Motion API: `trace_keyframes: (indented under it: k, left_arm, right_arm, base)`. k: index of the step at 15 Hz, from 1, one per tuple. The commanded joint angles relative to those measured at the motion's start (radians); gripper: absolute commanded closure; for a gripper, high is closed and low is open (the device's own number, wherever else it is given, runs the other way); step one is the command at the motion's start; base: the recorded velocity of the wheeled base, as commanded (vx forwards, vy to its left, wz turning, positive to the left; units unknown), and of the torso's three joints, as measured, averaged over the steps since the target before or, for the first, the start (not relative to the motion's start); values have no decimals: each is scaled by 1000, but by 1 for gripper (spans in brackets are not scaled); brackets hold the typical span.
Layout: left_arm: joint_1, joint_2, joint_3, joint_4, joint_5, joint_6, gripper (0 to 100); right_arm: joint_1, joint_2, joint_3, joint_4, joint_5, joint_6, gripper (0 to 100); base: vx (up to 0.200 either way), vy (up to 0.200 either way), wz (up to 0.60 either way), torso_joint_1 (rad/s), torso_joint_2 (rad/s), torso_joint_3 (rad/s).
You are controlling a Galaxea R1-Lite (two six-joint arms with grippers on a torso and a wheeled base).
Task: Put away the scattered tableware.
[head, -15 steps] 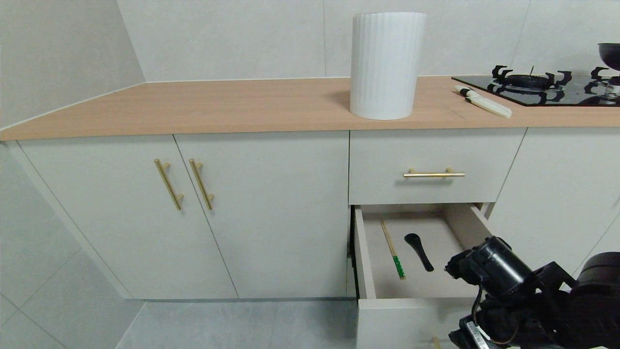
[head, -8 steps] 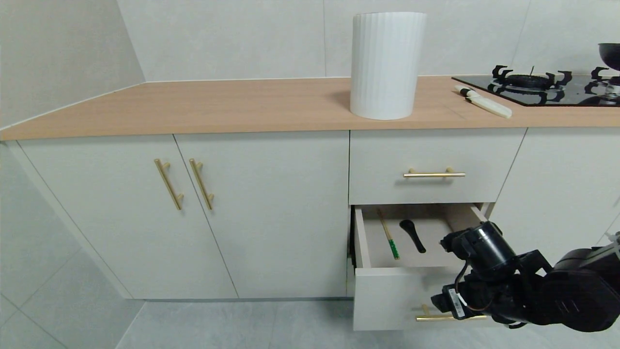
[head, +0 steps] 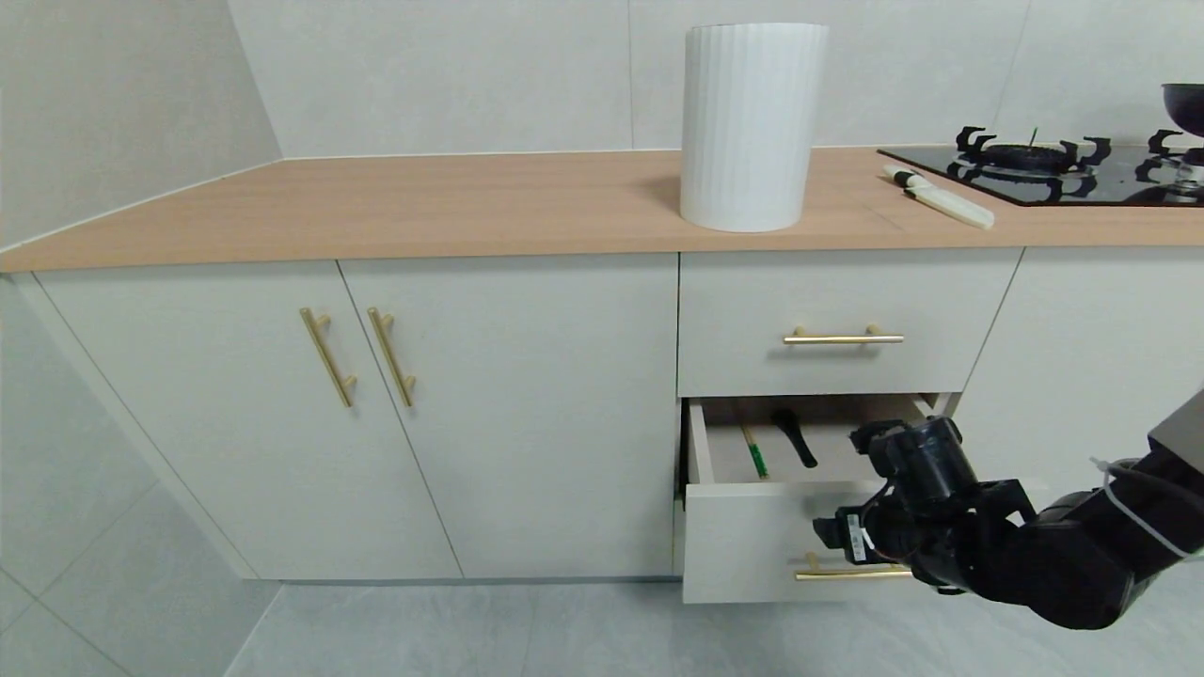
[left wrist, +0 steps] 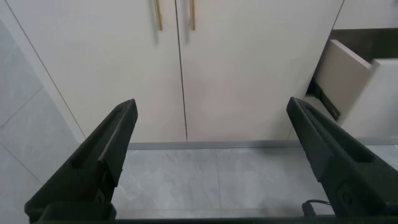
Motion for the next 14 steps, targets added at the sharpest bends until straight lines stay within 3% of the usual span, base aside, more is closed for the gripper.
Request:
trace_keyframes:
  k: [1, 7, 14]
  left_arm:
    - [0, 0, 0, 0, 0, 0, 0]
    - [0, 0, 0, 0, 0, 0, 0]
    - [0, 0, 0, 0, 0, 0, 0]
  right_arm:
    - [-17, 63, 2, -84, -1, 16, 0]
    - [-52, 207, 2, -419, -70, 14, 0]
    - [-98, 300, -32, -601, -76, 12, 0]
  base:
    - [0, 0, 0, 0, 0, 0]
    - [0, 0, 0, 0, 0, 0]
    - [0, 0, 0, 0, 0, 0]
